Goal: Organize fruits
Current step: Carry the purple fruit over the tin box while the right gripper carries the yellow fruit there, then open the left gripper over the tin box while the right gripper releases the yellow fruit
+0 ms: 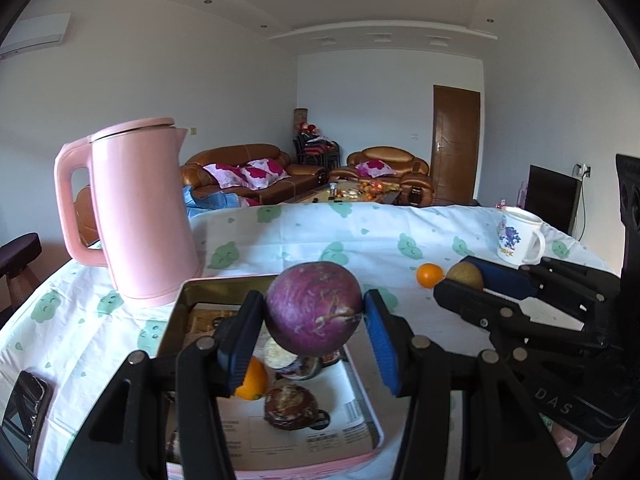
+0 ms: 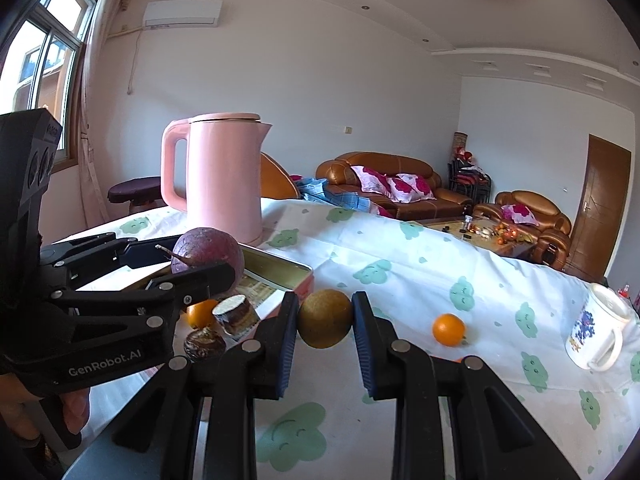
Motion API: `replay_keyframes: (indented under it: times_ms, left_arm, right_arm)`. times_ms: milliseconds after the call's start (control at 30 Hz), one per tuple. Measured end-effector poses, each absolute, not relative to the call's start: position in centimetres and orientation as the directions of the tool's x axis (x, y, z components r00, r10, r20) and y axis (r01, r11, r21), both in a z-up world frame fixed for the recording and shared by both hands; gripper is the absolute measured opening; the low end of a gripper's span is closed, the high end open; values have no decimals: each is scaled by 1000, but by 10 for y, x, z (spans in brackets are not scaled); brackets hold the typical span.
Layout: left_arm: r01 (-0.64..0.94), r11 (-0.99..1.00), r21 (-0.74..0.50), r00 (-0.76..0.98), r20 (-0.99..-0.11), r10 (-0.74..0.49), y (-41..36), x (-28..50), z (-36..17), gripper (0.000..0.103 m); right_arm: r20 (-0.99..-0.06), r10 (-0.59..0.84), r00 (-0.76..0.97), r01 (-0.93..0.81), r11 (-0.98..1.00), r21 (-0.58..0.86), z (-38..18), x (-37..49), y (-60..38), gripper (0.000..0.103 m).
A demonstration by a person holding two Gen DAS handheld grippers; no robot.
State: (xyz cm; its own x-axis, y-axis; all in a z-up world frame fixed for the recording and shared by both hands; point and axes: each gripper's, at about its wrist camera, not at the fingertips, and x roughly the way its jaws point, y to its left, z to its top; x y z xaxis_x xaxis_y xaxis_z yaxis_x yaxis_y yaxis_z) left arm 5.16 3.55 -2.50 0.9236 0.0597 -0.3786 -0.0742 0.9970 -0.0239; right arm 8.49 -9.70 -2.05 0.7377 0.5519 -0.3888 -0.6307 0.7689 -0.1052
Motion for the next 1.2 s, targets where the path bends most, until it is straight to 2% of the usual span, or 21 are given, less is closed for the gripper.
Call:
replay_keyframes:
  times_ms: [567, 800, 1200]
  left_arm:
    - [-157, 987, -43, 911, -391, 128, 83, 47, -24, 53]
    - [-214, 976, -50, 890, -422, 173, 110, 49, -27, 53]
    - [-203, 978, -45, 860, -486, 156, 118, 61, -42, 53]
  right_arm:
    - [-405, 594, 695, -685, 718, -122, -17, 88, -56, 29]
    - [-412, 608, 679, -703, 701, -123, -16, 92, -40, 29]
    - [-461, 614, 641, -732, 670, -126, -31, 99, -9, 29]
